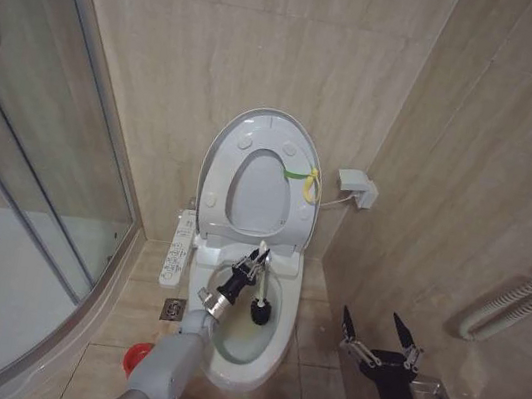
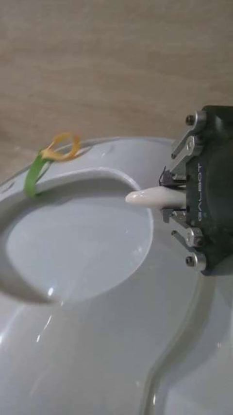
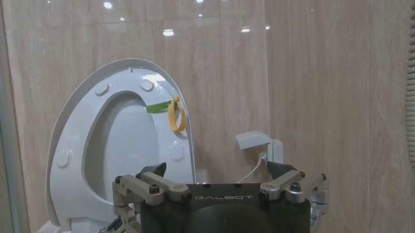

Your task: Open the toilet lid, clean the toilet bowl with a toilet brush, close the toilet lid, and flush.

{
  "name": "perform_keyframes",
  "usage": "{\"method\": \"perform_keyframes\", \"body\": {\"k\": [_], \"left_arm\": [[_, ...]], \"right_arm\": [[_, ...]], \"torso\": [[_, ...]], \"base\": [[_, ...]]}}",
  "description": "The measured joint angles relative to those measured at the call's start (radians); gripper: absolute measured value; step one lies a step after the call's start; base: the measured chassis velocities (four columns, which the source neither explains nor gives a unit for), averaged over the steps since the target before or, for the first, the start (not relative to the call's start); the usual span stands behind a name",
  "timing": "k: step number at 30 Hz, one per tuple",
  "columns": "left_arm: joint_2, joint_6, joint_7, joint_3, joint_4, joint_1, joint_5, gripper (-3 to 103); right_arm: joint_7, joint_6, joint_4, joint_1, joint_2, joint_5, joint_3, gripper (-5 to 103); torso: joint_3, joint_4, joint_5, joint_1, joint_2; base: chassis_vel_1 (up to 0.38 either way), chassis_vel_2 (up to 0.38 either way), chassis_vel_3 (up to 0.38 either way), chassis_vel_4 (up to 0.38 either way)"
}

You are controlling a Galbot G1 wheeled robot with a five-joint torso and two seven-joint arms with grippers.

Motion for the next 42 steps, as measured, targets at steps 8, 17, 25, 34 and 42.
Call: {"method": "perform_keyframes", "body": {"k": [8, 17, 25, 34, 42], "left_arm": [[-0.001, -0.024, 0.02, -0.031, 0.035, 0.02, 0.02, 21], [-0.001, -0.054, 0.011, -0.043, 0.003, 0.025, 0.186, 21], [-0.001, -0.003, 0.014, -0.01, 0.007, 0.005, -0.101, 21], [0.0, -0.054, -0.003, -0.056, 0.035, -0.002, 0.313, 21], [0.0, -0.03, 0.001, 0.001, 0.004, -0.034, -0.066, 21]], "right_arm": [[0.0, 0.0, 0.0, 0.0, 0.0, 0.0, 0.0, 100], [0.0, 0.0, 0.0, 0.0, 0.0, 0.0, 0.0, 100], [0.0, 0.0, 0.0, 0.0, 0.0, 0.0, 0.0, 100], [0.0, 0.0, 0.0, 0.0, 0.0, 0.0, 0.0, 100], [0.0, 0.0, 0.0, 0.0, 0.0, 0.0, 0.0, 100]], "torso": [[0.0, 0.0, 0.0, 0.0, 0.0], [0.0, -0.0002, 0.0, 0.0, 0.0], [0.0, 0.0, -0.0001, 0.0, 0.0], [0.0, -0.0001, -0.0001, 0.0, 0.0], [0.0, -0.0002, 0.0, 0.0, 0.0]], "base": [[0.0, 0.0, 0.0, 0.0], [0.0, 0.0, 0.0, 0.0], [0.0, 0.0, 0.0, 0.0], [0.0, 0.0, 0.0, 0.0], [0.0, 0.0, 0.0, 0.0]]}}
